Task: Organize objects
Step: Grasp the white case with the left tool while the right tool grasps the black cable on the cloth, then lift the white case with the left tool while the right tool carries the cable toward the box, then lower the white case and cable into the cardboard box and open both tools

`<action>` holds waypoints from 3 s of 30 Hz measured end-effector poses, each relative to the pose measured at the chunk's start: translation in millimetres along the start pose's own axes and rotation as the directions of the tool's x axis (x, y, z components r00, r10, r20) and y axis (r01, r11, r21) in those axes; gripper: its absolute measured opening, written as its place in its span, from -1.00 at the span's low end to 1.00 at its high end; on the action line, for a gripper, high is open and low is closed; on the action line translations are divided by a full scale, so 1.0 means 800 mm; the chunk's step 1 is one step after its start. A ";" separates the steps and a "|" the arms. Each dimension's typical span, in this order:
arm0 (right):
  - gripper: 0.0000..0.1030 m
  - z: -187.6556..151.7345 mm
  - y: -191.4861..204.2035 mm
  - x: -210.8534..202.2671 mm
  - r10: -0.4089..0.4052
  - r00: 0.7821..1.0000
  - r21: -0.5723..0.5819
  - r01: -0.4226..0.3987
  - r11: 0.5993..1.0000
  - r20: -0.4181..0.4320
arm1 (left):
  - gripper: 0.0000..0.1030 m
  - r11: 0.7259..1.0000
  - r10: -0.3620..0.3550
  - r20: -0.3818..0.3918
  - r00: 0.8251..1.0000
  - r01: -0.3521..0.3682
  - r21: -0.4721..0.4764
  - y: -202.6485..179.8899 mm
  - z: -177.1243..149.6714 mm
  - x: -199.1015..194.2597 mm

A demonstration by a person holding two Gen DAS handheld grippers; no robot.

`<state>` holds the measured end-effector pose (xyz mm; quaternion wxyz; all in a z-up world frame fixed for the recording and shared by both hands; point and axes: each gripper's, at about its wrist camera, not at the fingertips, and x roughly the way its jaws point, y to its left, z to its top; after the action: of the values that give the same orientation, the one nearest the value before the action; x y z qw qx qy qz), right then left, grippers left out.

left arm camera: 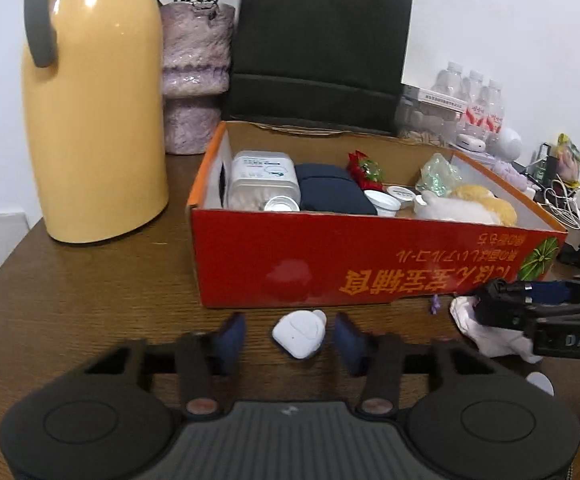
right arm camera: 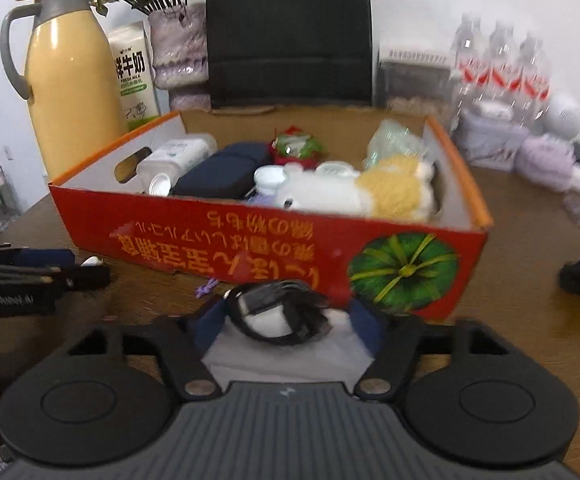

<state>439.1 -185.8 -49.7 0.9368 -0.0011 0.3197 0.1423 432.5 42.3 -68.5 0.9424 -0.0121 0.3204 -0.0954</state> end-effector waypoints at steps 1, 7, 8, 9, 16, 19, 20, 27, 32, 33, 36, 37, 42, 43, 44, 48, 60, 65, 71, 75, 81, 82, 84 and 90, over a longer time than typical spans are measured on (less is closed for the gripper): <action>0.03 -0.001 0.004 -0.001 -0.002 1.000 -0.016 0.002 1.000 0.002 | -0.48 1.000 -0.001 0.002 1.000 0.001 0.010 -0.002 0.000 0.001; -0.02 -0.005 0.015 -0.010 0.008 0.999 -0.034 -0.007 0.999 0.032 | -0.47 0.998 0.021 0.024 0.999 -0.022 0.052 -0.010 -0.005 -0.009; -0.02 -0.007 0.017 -0.014 0.009 0.999 -0.034 -0.007 0.999 0.040 | -0.47 0.998 0.030 0.033 0.999 -0.032 0.062 -0.012 -0.006 -0.010; -0.02 -0.008 0.017 -0.018 0.010 0.999 -0.035 -0.009 0.999 0.049 | -0.47 0.996 0.041 0.042 0.998 -0.044 0.078 -0.015 -0.008 -0.013; -0.02 -0.019 0.023 -0.088 -0.046 0.989 -0.031 0.051 0.998 0.140 | -0.47 0.997 0.081 0.089 0.993 -0.081 0.000 -0.030 -0.018 -0.086; -0.02 -0.035 0.028 -0.143 -0.010 0.987 -0.033 0.016 0.999 0.163 | -0.47 0.999 0.029 0.116 0.993 -0.027 -0.017 -0.045 -0.034 -0.146; -0.02 -0.041 0.029 -0.165 0.008 0.984 -0.040 -0.001 0.999 0.176 | -0.47 1.000 0.021 0.134 0.991 -0.019 -0.016 -0.051 -0.040 -0.169; -0.02 -0.100 0.056 -0.292 0.077 0.983 -0.109 -0.059 0.992 0.168 | -0.47 0.998 -0.050 0.196 0.979 0.054 -0.012 -0.086 -0.098 -0.306; -0.02 -0.140 0.058 -0.359 0.079 0.985 -0.104 -0.064 0.992 0.151 | -0.47 0.993 -0.116 0.139 0.984 0.119 -0.014 -0.108 -0.133 -0.353; -0.02 -0.144 0.058 -0.371 0.071 0.985 -0.096 -0.057 0.994 0.157 | -0.47 0.992 -0.121 0.143 0.982 0.123 -0.004 -0.113 -0.138 -0.362; -0.02 -0.151 0.060 -0.395 0.063 0.980 -0.095 -0.045 0.994 0.188 | -0.47 0.992 -0.129 0.175 0.976 0.127 0.022 -0.126 -0.146 -0.385; -0.02 -0.152 0.061 -0.401 0.060 0.979 -0.098 -0.041 0.994 0.197 | -0.47 0.992 -0.129 0.183 0.975 0.126 0.027 -0.129 -0.148 -0.390; -0.02 -0.162 0.066 -0.422 0.061 0.973 -0.105 -0.038 0.994 0.224 | -0.46 0.993 -0.116 0.204 0.972 0.109 0.045 -0.138 -0.156 -0.409; -0.02 -0.163 0.066 -0.422 0.060 0.973 -0.100 -0.038 0.994 0.225 | -0.46 0.993 -0.115 0.204 0.972 0.108 0.043 -0.137 -0.157 -0.410; -0.02 -0.164 0.065 -0.422 0.061 0.973 -0.096 -0.040 0.995 0.221 | -0.46 0.993 -0.114 0.204 0.972 0.108 0.042 -0.137 -0.157 -0.411; -0.02 -0.166 0.065 -0.420 0.058 0.974 -0.091 -0.039 0.995 0.217 | -0.46 0.994 -0.112 0.210 0.971 0.105 0.044 -0.136 -0.156 -0.414; -0.01 -0.147 0.048 -0.380 0.034 0.982 -0.056 -0.024 0.998 0.185 | -0.46 0.995 -0.089 0.172 0.981 0.081 0.053 -0.124 -0.130 -0.372; -0.01 -0.094 0.030 -0.337 0.057 0.979 -0.069 -0.044 0.997 0.198 | -0.46 0.994 -0.068 0.175 0.982 0.051 0.097 -0.109 -0.077 -0.321; -0.01 0.016 0.010 -0.262 0.143 0.965 -0.095 -0.125 0.988 0.219 | -0.46 0.990 -0.089 0.163 0.983 0.070 0.120 -0.086 0.014 -0.230; -0.01 0.095 0.004 -0.188 0.144 0.970 -0.095 -0.127 0.987 0.197 | -0.46 0.994 -0.088 0.098 0.991 0.080 0.080 -0.062 0.078 -0.153; 0.01 0.162 -0.010 -0.057 0.164 0.983 0.000 -0.165 0.986 0.088 | -0.46 0.996 -0.088 -0.023 0.996 0.088 0.025 -0.040 0.131 -0.042; -0.02 0.166 -0.011 -0.037 0.163 0.984 0.021 -0.165 0.986 0.071 | -0.46 0.995 -0.091 -0.044 0.995 0.092 0.026 -0.038 0.135 -0.026; -0.02 0.173 -0.014 -0.002 0.156 0.987 0.059 -0.158 0.986 0.037 | -0.47 0.995 -0.099 -0.072 0.992 0.100 0.003 -0.037 0.139 -0.001; 0.19 0.166 -0.019 0.038 0.125 0.992 0.103 -0.125 0.987 -0.001 | -0.08 0.996 -0.084 -0.111 0.990 0.083 -0.012 -0.034 0.132 0.038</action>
<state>545.6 -179.8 36.5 0.9236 0.0667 0.3294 0.1842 515.7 6.0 -0.4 0.9182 -0.0236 0.3719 -0.1341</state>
